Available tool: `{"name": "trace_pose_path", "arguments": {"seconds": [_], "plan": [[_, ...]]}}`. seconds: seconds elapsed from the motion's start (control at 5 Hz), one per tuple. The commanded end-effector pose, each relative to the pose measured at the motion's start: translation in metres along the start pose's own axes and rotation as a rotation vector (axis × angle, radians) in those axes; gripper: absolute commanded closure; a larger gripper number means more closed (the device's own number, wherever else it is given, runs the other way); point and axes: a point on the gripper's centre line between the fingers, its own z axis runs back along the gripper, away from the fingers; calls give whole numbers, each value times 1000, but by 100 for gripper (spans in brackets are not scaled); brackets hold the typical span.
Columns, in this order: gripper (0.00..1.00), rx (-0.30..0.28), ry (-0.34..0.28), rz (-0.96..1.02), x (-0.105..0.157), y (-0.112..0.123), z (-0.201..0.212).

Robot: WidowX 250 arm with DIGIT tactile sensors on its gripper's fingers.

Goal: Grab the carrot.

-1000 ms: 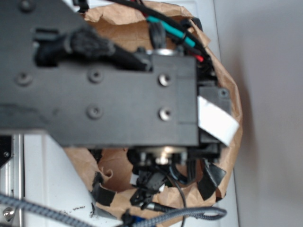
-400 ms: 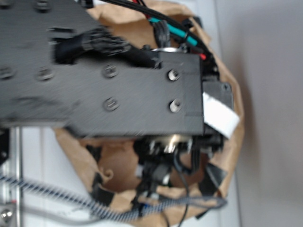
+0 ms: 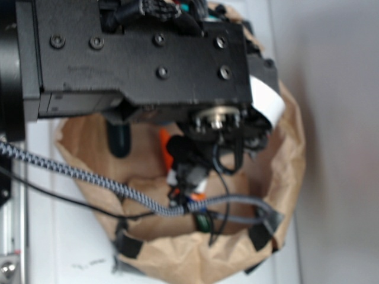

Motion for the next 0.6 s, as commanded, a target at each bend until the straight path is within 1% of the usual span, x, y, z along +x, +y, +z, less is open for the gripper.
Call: {"name": "trace_pose_path", "arguments": {"seconds": [0.0,0.2,0.4], "plan": [[0,136,-102,-79,-13,-15,-25],[0,171,-60,-116,-14,-32,-42],[0,160,-18,-188,-6,-55,-55]]}}
